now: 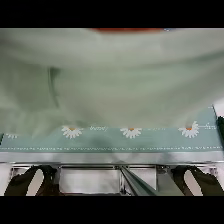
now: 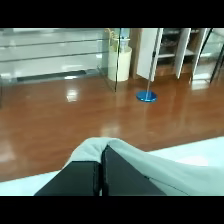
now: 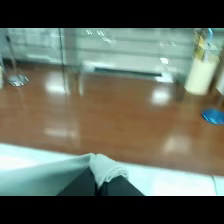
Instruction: Fold the shirts.
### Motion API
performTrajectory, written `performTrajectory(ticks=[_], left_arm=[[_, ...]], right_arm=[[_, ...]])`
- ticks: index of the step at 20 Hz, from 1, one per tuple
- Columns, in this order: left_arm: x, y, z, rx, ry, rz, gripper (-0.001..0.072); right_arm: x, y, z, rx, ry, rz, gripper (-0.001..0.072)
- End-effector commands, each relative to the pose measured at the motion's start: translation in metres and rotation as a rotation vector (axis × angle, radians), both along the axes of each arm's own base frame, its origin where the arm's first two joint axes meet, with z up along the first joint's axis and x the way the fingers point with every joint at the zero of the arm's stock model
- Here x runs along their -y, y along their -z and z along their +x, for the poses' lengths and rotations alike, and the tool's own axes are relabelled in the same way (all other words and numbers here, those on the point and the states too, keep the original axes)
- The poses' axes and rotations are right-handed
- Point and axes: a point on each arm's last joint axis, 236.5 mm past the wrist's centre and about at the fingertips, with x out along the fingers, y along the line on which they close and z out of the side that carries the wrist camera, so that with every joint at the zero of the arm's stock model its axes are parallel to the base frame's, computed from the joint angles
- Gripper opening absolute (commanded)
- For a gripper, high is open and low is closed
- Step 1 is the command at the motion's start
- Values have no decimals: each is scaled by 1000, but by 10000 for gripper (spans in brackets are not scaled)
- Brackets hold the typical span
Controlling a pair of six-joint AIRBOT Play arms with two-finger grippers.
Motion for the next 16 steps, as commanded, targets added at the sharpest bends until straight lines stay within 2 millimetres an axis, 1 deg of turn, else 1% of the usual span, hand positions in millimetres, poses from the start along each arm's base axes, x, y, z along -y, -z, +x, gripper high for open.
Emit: performTrajectory(ticks=[1, 2, 3, 4, 5, 6, 7, 8, 9, 11, 12, 14, 15, 16], left_arm=[[-42, 14, -23, -42, -157, 29, 18], [-58, 25, -19, -91, -215, 24, 18], [-68, 42, -9, -149, -255, 24, 18], [-71, 59, 3, -206, -267, 31, 18], [-71, 84, 19, -283, -265, 32, 18], [-72, 114, 37, -373, -267, 27, 18], [-73, 145, 54, -463, -267, 32, 18], [-74, 180, 75, -552, -272, 18, 18], [-74, 210, 95, -613, -272, 8, 18], [-73, 269, 141, -688, -282, -50, 18], [-70, 294, 162, -711, -278, -81, 18], [-61, 340, 204, -758, -258, -143, 18], [-57, 360, 225, -781, -252, -177, 18], [-57, 380, 249, -789, -257, -204, 18]], right_arm=[[11, 34, -18, -111, 70, 12, 23], [12, 47, -14, -152, 67, 25, 23], [10, 63, -6, -204, 50, 43, 23], [7, 79, 3, -249, 28, 64, 23], [4, 98, 13, -302, 1, 90, 23], [2, 117, 23, -348, -19, 112, 23], [4, 138, 36, -391, -19, 142, 23], [7, 158, 49, -425, -16, 168, 23], [11, 182, 63, -465, -10, 190, 23], [15, 229, 91, -558, -18, 231, 23], [16, 254, 107, -609, -34, 253, 23], [15, 293, 138, -697, -76, 298, 23], [17, 310, 157, -719, -87, 321, 23], [23, 328, 181, -726, -74, 344, 23]])
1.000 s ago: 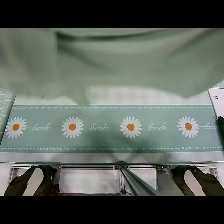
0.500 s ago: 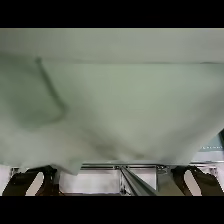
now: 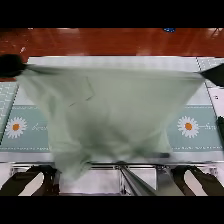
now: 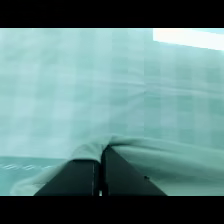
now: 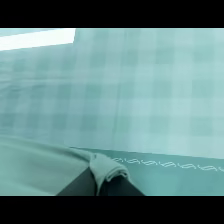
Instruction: Fold the shirts.
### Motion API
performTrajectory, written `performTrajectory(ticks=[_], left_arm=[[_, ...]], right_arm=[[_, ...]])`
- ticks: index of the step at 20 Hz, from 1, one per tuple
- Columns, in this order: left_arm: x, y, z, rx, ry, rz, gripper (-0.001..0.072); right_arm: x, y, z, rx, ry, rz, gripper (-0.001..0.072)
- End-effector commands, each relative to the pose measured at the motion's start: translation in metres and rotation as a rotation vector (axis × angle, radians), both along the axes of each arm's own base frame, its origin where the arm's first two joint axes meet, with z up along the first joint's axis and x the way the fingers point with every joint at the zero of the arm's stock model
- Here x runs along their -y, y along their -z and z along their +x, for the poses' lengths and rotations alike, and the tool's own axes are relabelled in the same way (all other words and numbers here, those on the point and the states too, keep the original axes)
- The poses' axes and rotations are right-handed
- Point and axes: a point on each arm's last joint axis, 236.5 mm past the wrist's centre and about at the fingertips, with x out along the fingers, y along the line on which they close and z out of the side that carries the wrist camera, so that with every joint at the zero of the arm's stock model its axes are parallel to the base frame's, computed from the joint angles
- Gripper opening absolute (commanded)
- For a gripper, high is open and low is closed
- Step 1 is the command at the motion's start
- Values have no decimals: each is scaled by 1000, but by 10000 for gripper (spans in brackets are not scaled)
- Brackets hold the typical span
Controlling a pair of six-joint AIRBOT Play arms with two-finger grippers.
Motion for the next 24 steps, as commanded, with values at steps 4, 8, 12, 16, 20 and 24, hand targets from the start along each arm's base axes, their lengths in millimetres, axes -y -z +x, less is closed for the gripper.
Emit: performTrajectory(ticks=[4, 8, 12, 16, 20, 24], left_arm=[[5, 129, 133, -106, -66, -126, 18], [21, 171, 178, -213, -46, -209, 18], [37, 193, 186, -296, -22, -280, 18], [37, 203, 153, -416, 105, -223, 18], [36, 220, 83, -664, 302, -181, 17], [31, 237, 59, -768, 312, -179, 18]], right_arm=[[24, 121, 125, -146, 64, 159, 23], [34, 156, 185, -194, 80, 221, 23], [37, 180, 205, -246, 87, 252, 23], [31, 193, 177, -353, 7, 237, 23], [42, 220, 120, -577, -82, 105, 23], [43, 245, 87, -709, -98, 78, 23]])
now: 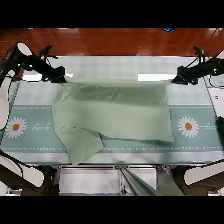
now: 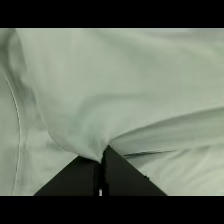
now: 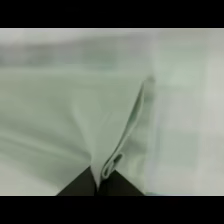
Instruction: Fold the shirts.
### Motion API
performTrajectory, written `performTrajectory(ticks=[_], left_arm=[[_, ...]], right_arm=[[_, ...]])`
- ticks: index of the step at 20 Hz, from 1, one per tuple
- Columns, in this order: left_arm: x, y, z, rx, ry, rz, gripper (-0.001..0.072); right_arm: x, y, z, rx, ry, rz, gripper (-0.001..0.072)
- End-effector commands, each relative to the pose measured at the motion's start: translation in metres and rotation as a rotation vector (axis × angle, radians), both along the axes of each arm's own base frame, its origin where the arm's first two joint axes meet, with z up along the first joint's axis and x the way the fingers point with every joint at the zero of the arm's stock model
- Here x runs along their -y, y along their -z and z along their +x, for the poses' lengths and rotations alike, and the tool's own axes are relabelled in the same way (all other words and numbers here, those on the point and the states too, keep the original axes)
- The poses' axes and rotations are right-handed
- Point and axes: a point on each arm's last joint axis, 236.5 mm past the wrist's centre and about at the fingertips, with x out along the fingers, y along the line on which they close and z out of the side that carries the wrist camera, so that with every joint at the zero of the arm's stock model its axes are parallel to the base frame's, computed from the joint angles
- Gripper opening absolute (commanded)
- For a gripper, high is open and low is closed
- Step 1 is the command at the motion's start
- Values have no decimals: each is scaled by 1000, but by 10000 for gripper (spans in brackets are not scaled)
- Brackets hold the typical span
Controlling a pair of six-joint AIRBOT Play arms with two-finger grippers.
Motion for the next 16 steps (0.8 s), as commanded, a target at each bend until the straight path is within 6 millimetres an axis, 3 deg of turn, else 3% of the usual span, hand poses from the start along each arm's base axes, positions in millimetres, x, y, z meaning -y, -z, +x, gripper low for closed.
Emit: performTrajectory(ticks=[1, 4, 8, 9, 10, 11, 14, 16], left_arm=[[-2, 10, -32, -117, 76, -1, 18], [-3, 10, -43, -158, 98, -9, 18], [-2, 12, -47, -177, 99, -9, 19], [0, 14, -48, -192, 82, -9, 51], [1, 16, -50, -209, 68, -9, 262], [1, 17, -54, -227, 72, -7, 494], [-23, 4, -64, -260, 16, 29, 505], [-42, -16, -73, -252, -54, 26, 505]], right_arm=[[-1, 25, -38, -144, -47, -22, 23], [-8, 43, -51, -182, -56, -19, 23], [-9, 51, -48, -172, -31, -16, 30], [-10, 50, -47, -171, -23, -7, 137], [-12, 49, -48, -179, -14, 1, 370], [-13, 47, -51, -191, -17, 5, 417], [9, 13, -51, -157, 28, -17, 416], [40, -21, -52, -71, 106, -74, 416]])
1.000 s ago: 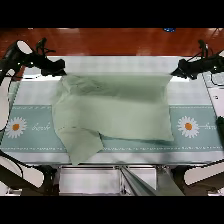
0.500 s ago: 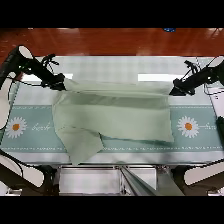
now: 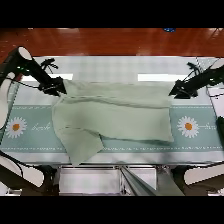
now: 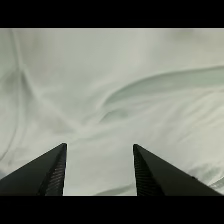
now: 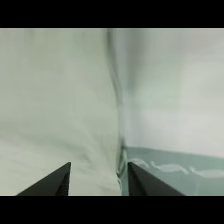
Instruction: Fold the shirts.
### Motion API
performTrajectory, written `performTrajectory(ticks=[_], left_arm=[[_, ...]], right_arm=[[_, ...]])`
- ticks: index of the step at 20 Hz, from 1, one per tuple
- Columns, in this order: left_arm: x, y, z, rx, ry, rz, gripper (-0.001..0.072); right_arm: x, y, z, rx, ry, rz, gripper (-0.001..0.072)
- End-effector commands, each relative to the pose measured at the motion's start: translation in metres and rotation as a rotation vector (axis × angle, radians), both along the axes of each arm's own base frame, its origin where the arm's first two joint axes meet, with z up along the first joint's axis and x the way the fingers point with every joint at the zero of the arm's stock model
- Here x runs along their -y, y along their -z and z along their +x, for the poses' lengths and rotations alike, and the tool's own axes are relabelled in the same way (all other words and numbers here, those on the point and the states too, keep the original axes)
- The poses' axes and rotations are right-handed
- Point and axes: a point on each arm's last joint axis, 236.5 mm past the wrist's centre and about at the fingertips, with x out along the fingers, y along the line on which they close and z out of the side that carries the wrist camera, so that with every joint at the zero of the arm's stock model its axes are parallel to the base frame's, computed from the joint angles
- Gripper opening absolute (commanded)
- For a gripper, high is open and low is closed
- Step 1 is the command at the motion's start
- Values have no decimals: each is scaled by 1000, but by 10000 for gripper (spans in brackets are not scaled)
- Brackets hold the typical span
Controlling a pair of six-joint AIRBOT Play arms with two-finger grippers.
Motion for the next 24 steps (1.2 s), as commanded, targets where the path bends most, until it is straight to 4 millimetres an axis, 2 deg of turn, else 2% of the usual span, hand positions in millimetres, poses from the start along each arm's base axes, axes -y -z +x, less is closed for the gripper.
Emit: performTrajectory(ticks=[1, 2, 4, 5, 7, 9, 12, 16, 20, 22, 24], left_arm=[[-29, -24, -22, -9, -95, 17, 505], [-40, -29, -35, 16, -132, 21, 505], [-63, -25, -71, 56, -244, 35, 504], [-70, -19, -97, 59, -276, 33, 504], [-76, -3, -156, 30, -347, 16, 504], [-67, 11, -187, 26, -497, -55, 504], [-40, 27, -192, 41, -639, -178, 504], [-4, 46, -205, -26, -572, -228, 504], [23, 60, -205, -37, -487, -201, 504], [38, 66, -207, -53, -426, -189, 504], [51, 74, -212, -77, -367, -180, 494]], right_arm=[[41, -46, -9, 102, 111, -81, 416], [50, -53, -18, 140, 161, -99, 416], [53, -44, -47, 173, 256, -107, 416], [40, -36, -66, 172, 286, -72, 416], [-8, -27, -95, 230, 269, 43, 415], [-32, -16, -118, 236, 318, 105, 416], [-45, -5, -138, 220, 315, 128, 416], [-51, -7, -139, 212, 313, 153, 416], [-63, -16, -138, 214, 308, 220, 416], [-55, -22, -130, 242, 353, 230, 416], [-28, -34, -120, 285, 429, 215, 416]])
